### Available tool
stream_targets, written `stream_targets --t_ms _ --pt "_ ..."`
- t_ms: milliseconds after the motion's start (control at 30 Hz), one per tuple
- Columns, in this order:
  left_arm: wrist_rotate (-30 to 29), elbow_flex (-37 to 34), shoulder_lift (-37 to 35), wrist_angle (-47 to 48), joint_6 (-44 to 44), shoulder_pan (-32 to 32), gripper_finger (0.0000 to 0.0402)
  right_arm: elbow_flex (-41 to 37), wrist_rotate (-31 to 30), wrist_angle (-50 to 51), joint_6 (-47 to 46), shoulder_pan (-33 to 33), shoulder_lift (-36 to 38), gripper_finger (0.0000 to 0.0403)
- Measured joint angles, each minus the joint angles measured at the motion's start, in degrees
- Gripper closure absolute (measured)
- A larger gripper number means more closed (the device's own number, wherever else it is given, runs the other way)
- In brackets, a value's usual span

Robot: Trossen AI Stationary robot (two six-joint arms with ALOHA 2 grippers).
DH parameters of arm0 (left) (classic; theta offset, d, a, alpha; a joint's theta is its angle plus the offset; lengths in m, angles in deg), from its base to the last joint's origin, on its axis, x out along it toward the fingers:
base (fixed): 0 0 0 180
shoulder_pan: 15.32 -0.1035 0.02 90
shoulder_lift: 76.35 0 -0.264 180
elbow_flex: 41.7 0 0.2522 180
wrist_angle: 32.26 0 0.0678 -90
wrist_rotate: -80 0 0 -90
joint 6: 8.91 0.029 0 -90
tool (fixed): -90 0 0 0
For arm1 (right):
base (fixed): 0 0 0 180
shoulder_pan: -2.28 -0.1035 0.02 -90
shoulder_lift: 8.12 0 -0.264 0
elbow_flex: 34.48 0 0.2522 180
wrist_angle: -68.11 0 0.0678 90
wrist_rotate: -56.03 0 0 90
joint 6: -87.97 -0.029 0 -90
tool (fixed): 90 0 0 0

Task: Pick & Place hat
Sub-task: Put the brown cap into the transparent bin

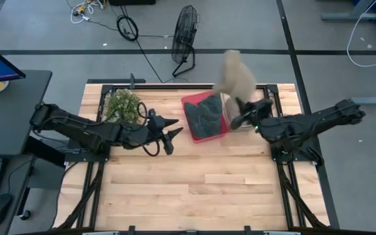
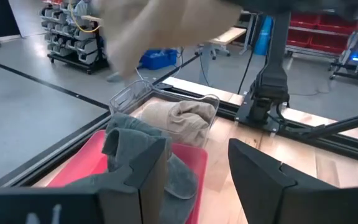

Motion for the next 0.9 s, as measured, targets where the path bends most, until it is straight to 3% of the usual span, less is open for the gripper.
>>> stream_targets --t_ms 133,333,500,700,900 --pt "0.0 0.0 0.0 0.4 0.0 0.0 0.0225 0.0 -4.0 13.4 -17.3 -0.1 2.5 0.0393" --pt "0.0 0.0 0.0 0.8 0.0 0.0 0.0225 -3.9 -7.8 35.8 -55.5 -0.2 0.6 0.0393" --pt "0.0 0.0 0.0 1.1 -0.1 0.0 0.0225 -14.2 -10.5 35.9 -79.1 0.5 -0.3 0.0388" --pt "0.0 0.0 0.1 1.7 -0.1 0.0 0.0225 -24.6 -10.6 29.8 -92.9 1.6 -0.3 0.0385" --pt "0.0 0.0 0.1 2.2 -0.1 -0.1 0.0225 -27.5 -8.0 28.1 -91.3 1.7 -0.3 0.0387"
